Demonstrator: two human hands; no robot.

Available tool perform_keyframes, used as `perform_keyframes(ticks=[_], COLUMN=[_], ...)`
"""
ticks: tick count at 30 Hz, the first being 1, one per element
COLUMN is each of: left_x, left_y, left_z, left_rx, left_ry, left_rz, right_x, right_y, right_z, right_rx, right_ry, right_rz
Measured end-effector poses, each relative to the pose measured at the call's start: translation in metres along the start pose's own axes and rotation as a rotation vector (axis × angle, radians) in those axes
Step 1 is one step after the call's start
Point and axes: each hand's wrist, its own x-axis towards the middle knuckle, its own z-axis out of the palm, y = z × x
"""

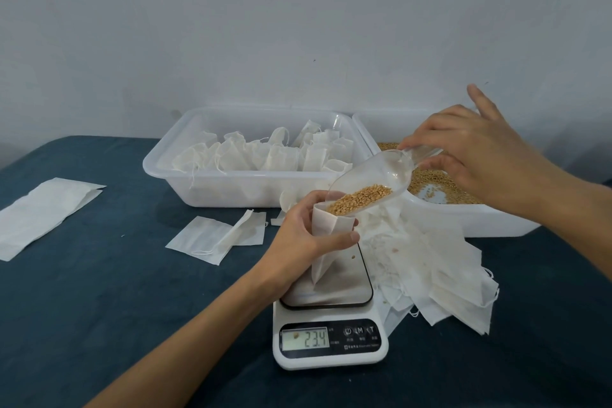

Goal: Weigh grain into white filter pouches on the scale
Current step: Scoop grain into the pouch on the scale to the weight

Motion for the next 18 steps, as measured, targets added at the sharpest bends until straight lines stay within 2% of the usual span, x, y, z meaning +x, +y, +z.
perform_keyframes(ticks=[18], left_x=[0.0002], left_y=[0.0000], left_z=[0.0000], left_rx=[-0.018], left_ry=[-0.006], left_rz=[0.004], right_x=[-0.0011], right_y=[0.0021], right_z=[0.0038], right_rx=[-0.005], right_ry=[0.009], right_rz=[-0.013])
